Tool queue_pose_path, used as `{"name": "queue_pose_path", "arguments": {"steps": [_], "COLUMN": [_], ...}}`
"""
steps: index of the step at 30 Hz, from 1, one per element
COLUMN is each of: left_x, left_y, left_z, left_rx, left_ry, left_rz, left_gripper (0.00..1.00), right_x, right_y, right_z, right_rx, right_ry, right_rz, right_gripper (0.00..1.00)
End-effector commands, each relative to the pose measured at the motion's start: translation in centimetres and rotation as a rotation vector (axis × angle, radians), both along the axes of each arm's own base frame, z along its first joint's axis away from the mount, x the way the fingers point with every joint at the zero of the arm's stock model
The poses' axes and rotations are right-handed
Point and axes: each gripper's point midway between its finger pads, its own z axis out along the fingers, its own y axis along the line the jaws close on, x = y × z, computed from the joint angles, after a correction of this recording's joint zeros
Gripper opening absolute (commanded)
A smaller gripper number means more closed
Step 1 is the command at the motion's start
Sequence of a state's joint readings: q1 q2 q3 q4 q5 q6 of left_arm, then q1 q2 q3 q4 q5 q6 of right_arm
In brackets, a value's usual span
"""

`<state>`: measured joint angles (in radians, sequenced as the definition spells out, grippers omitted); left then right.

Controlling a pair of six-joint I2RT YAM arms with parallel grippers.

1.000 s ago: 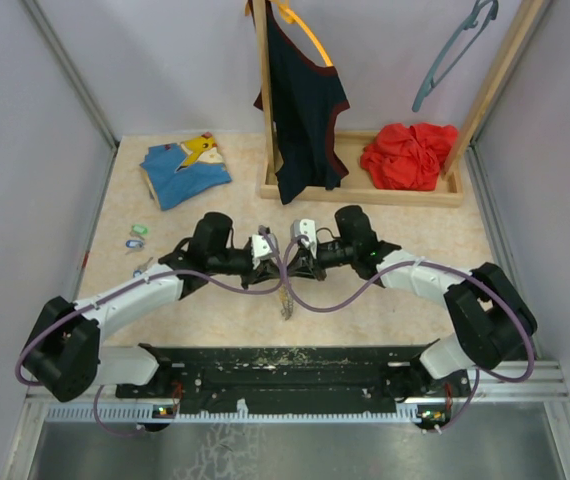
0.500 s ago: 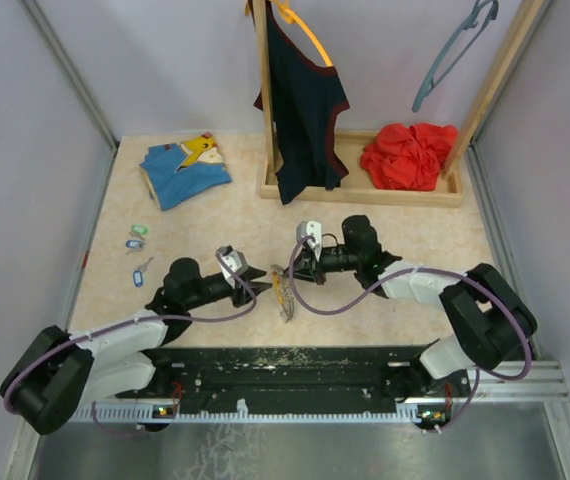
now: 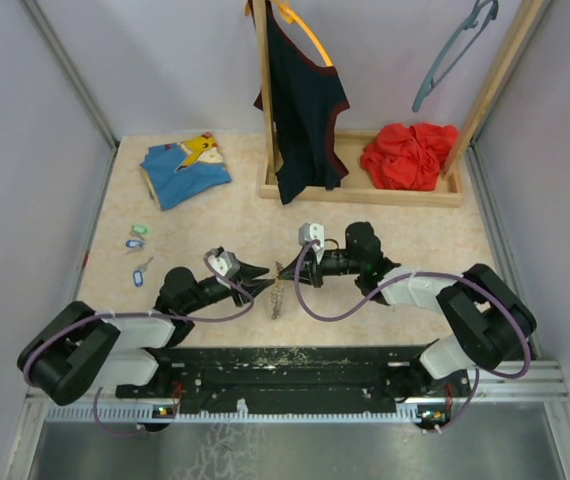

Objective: Put the keys on the keyring

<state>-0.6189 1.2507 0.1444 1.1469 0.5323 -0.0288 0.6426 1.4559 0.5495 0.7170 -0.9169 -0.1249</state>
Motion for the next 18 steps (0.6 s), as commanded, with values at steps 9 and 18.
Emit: {"name": "queue_pose_path", "arguments": {"steps": [9, 18], "left_x": [-1.24, -1.41], "left_y": [-0.3, -0.82], "left_z": [2.13, 1.91], "left_rx": [-0.115, -0.101], "left_ry": [-0.071, -0.065], "left_rz": [-0.084, -0.128], "left_gripper": [0.38, 0.29], "right_x": [-0.66, -1.0], "right_y": [0.96, 1.08], "right_z": [2.27, 2.43], "right_rx": [0.082, 0.087], "right_ry": [-0.065, -0.067], "right_rz": [0.056, 0.074], "right_gripper": [0.0, 0.0]}}
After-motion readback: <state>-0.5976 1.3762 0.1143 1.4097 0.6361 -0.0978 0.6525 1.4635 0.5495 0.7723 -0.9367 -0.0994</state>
